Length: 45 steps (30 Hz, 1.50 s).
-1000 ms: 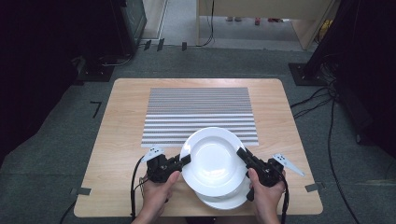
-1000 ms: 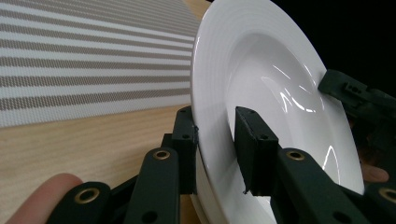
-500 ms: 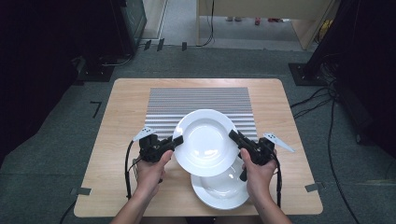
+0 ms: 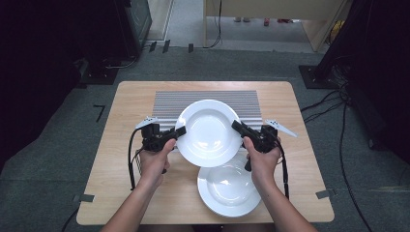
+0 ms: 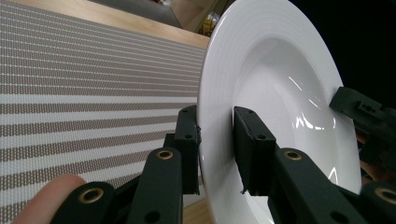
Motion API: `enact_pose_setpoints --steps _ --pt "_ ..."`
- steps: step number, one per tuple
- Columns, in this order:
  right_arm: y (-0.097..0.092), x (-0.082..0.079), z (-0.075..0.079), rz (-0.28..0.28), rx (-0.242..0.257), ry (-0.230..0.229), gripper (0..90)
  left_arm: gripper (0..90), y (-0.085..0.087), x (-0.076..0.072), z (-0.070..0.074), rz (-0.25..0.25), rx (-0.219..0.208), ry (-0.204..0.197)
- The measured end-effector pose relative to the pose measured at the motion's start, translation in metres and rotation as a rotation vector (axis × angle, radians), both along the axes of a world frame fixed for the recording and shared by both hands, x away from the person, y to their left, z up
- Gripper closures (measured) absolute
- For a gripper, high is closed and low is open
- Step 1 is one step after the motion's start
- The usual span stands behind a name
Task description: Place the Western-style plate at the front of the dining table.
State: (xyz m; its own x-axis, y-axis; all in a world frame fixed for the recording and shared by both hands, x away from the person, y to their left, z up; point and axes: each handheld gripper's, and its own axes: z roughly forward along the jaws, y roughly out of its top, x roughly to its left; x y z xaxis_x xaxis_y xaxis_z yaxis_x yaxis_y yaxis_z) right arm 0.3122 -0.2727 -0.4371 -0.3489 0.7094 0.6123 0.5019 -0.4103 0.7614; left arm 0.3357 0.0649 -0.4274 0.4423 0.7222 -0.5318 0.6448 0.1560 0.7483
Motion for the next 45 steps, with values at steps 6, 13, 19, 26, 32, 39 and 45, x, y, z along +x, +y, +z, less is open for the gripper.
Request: enact_pose_setpoints --steps 6,13,19,26,32,39,45 --pt "0.001 0.018 -0.002 0.002 0.006 0.023 77.0 72.9 -0.001 0.018 0.000 0.013 0.013 0.014" --pt "0.000 0.044 -0.008 0.025 -0.009 0.055 76.3 73.2 -0.001 0.038 -0.002 0.029 0.021 0.034" --pt "0.001 0.065 -0.012 0.031 -0.019 0.097 75.9 73.0 -0.003 0.057 -0.006 0.047 0.027 0.064" --pt "0.003 0.091 -0.025 0.008 -0.042 0.151 73.5 73.7 -0.006 0.083 -0.014 0.075 0.039 0.106" --pt "0.006 0.111 -0.040 0.011 -0.028 0.205 73.8 73.9 -0.003 0.101 -0.026 0.090 0.029 0.163" --pt "0.009 0.126 -0.048 0.014 -0.029 0.243 75.0 73.5 0.001 0.117 -0.046 0.102 -0.010 0.247" --pt "0.011 0.137 -0.059 -0.001 -0.061 0.281 72.9 73.9 -0.003 0.123 -0.053 0.127 -0.007 0.271"
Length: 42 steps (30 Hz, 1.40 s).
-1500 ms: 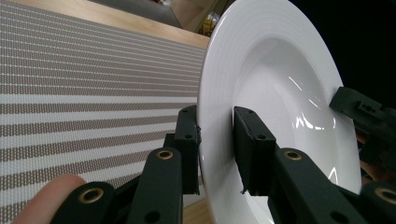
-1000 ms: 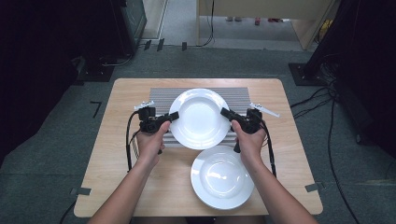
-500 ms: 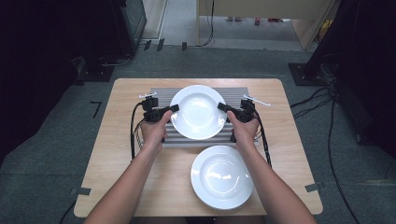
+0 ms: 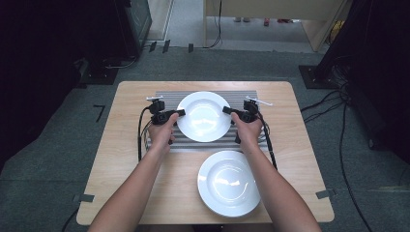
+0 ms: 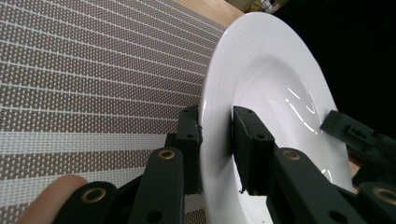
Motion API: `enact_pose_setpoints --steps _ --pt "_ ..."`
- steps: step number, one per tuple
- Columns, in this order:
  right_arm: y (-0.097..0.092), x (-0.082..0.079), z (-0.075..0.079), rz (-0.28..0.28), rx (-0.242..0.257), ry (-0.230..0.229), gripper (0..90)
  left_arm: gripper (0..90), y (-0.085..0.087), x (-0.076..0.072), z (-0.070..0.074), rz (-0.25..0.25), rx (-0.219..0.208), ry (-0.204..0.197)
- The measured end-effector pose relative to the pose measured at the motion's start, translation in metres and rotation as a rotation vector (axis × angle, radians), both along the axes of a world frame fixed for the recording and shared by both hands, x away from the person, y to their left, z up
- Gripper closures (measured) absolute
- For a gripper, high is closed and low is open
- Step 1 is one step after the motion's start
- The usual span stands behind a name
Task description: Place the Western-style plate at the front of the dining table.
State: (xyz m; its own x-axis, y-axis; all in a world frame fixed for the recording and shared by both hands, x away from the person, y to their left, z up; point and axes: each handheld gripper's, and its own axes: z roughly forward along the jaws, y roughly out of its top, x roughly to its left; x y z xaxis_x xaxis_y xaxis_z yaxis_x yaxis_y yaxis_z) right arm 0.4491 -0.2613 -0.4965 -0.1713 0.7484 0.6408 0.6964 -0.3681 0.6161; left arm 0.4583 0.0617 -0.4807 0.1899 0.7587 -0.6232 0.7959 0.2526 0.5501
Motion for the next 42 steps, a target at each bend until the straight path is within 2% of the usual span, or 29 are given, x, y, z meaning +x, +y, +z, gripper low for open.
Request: enact_pose_setpoints --steps 8,17,22,29,33,35,36,38,39,42 --pt "-0.001 0.009 -0.009 -0.024 -0.020 0.029 71.7 73.9 -0.005 0.012 -0.004 -0.003 0.023 0.034" --pt "0.000 0.014 -0.017 -0.030 -0.034 0.055 71.5 73.3 -0.006 0.018 -0.013 -0.005 0.034 0.070" --pt "0.003 0.014 -0.018 -0.037 -0.049 0.047 72.0 72.0 -0.005 0.020 -0.020 -0.006 0.047 0.085" --pt "0.005 0.015 -0.021 -0.034 -0.073 0.035 71.8 71.4 -0.007 0.019 -0.024 -0.003 0.071 0.068" --pt "0.006 0.015 -0.021 -0.019 -0.094 0.025 70.8 69.9 -0.008 0.017 -0.024 -0.019 0.105 0.036" --pt "0.007 0.015 -0.019 -0.013 -0.125 0.023 67.5 63.0 -0.007 0.016 -0.024 -0.018 0.129 0.034" --pt "0.008 0.014 -0.018 -0.021 -0.158 0.024 63.7 56.5 -0.007 0.016 -0.024 -0.011 0.129 0.034" --pt "0.008 0.013 -0.014 -0.034 -0.195 0.014 59.5 49.2 -0.002 0.014 -0.023 0.014 0.131 0.037" --pt "0.007 0.012 -0.012 -0.041 -0.213 0.014 59.6 44.9 -0.002 0.014 -0.023 0.014 0.131 0.037" --pt "0.003 0.011 -0.008 -0.038 -0.259 0.007 57.3 38.3 0.002 0.011 -0.018 0.005 0.157 0.030"
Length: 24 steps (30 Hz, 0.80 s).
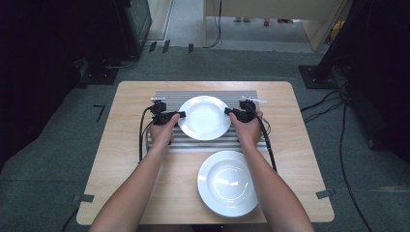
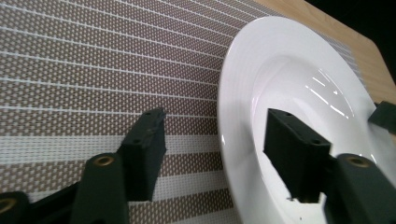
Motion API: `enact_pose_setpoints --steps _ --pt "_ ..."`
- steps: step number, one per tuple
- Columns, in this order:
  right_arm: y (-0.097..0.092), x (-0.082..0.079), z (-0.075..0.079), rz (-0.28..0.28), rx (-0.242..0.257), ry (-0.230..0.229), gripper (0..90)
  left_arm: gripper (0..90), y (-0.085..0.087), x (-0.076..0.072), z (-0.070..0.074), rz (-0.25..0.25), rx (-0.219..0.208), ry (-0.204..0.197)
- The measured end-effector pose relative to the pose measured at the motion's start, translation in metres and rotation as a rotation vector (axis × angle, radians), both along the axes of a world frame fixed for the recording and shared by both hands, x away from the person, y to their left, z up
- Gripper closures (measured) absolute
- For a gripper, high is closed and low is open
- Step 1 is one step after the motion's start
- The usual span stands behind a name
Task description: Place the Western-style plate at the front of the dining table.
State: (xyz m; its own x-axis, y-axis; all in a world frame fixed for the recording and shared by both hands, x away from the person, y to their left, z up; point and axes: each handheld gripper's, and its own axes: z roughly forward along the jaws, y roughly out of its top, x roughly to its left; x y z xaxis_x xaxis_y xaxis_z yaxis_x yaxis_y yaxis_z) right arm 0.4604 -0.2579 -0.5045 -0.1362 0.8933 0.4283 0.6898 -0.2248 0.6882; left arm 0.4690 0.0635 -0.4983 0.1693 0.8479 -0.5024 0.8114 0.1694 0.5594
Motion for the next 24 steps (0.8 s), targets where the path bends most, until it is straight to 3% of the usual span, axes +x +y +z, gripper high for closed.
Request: enact_pose_setpoints --steps 3,4,7,11,15,19,24 --pt "-0.007 -0.002 0.006 0.017 -0.029 -0.029 60.6 27.4 -0.001 -0.005 0.004 -0.022 0.037 -0.008" --pt "-0.010 -0.002 0.007 0.035 -0.023 -0.052 60.3 23.2 -0.002 -0.007 0.005 -0.028 0.048 -0.015" --pt "-0.015 -0.006 0.012 0.052 0.013 -0.057 54.0 17.4 -0.001 -0.012 0.008 -0.031 0.065 -0.032" --pt "-0.020 -0.017 0.022 0.061 -0.040 -0.107 37.5 16.0 0.005 -0.019 0.013 -0.033 0.079 -0.065" --pt "-0.022 -0.027 0.029 0.083 -0.105 -0.116 35.5 14.0 0.010 -0.025 0.019 -0.034 0.072 -0.087" --pt "-0.030 -0.040 0.034 0.079 -0.053 -0.144 34.8 11.3 0.014 -0.033 0.023 -0.051 0.079 -0.111" --pt "-0.037 -0.053 0.039 0.082 -0.067 -0.172 31.3 10.9 0.017 -0.043 0.027 -0.056 0.078 -0.124"
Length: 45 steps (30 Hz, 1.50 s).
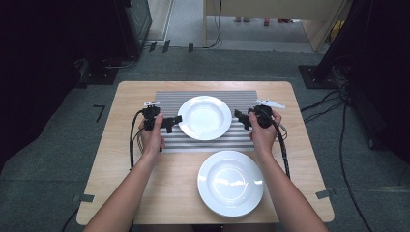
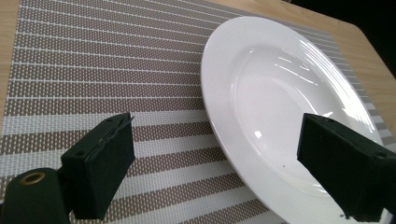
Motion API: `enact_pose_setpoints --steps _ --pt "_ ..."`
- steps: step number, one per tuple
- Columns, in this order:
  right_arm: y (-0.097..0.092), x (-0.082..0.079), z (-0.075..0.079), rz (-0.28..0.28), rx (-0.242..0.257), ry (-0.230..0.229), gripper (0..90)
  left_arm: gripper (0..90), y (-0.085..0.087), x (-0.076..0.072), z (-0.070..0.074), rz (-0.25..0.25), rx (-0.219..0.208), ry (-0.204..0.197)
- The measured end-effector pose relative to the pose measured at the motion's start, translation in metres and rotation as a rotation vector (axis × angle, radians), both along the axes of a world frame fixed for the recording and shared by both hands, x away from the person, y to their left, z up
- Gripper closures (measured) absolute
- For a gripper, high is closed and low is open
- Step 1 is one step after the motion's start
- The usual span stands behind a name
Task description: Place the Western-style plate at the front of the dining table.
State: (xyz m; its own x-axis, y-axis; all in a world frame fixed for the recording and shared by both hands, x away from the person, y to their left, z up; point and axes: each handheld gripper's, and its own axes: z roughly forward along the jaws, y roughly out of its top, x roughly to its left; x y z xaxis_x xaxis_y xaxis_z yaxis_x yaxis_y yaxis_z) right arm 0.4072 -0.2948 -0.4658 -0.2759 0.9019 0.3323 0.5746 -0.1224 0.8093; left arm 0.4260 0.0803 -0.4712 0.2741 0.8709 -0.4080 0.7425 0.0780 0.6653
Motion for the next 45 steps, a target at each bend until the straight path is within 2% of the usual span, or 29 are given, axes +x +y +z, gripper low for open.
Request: enact_pose_setpoints --steps 4,5,9,10,15,18,22,23,24,30,33,34,38,40,44,45 --pt "-0.005 -0.011 0.003 0.004 -0.030 -0.007 27.9 10.8 0.004 -0.009 0.004 -0.003 0.012 -0.018" --pt "-0.006 -0.013 0.004 0.005 -0.031 -0.007 27.8 10.8 0.005 -0.012 0.004 -0.005 0.028 -0.022" --pt "-0.012 -0.022 0.005 0.012 -0.033 -0.012 26.4 9.7 0.007 -0.020 0.006 -0.027 0.034 -0.034" --pt "-0.015 -0.027 0.006 0.011 -0.032 -0.019 26.1 9.7 0.008 -0.025 0.007 -0.030 0.045 -0.049" --pt "-0.021 -0.037 0.007 0.016 -0.034 -0.029 25.4 8.6 0.015 -0.035 0.010 -0.031 0.045 -0.075" --pt "-0.028 -0.049 0.008 0.022 -0.053 -0.038 25.1 8.6 0.022 -0.046 0.011 -0.033 0.040 -0.091" --pt "-0.034 -0.058 0.009 0.023 -0.041 -0.041 24.5 8.6 0.026 -0.054 0.010 -0.041 0.054 -0.098" --pt "-0.039 -0.064 0.009 0.021 -0.034 -0.049 24.4 8.6 0.029 -0.061 0.010 -0.038 0.066 -0.108" --pt "-0.039 -0.064 0.009 0.021 -0.034 -0.049 24.4 8.7 0.029 -0.061 0.010 -0.038 0.066 -0.108" --pt "-0.056 -0.085 0.010 0.008 -0.006 -0.064 24.1 8.6 0.043 -0.081 0.012 -0.031 0.048 -0.129" --pt "-0.068 -0.099 0.009 0.000 -0.005 -0.074 23.6 8.6 0.049 -0.092 0.013 -0.028 0.067 -0.142" --pt "-0.068 -0.099 0.009 0.000 -0.005 -0.074 23.6 8.6 0.051 -0.096 0.013 -0.025 0.073 -0.147" --pt "-0.085 -0.118 0.006 -0.021 -0.001 -0.078 23.1 8.6 0.065 -0.115 0.008 -0.013 0.088 -0.154" --pt "-0.089 -0.121 0.005 -0.024 -0.002 -0.078 22.9 8.6 0.068 -0.118 0.007 -0.014 0.089 -0.153" --pt "-0.107 -0.140 -0.003 -0.047 -0.018 -0.060 22.5 8.6 0.082 -0.135 -0.004 0.016 0.094 -0.137" --pt "-0.110 -0.143 -0.004 -0.051 -0.018 -0.059 22.6 8.6 0.082 -0.135 -0.004 0.016 0.094 -0.137"
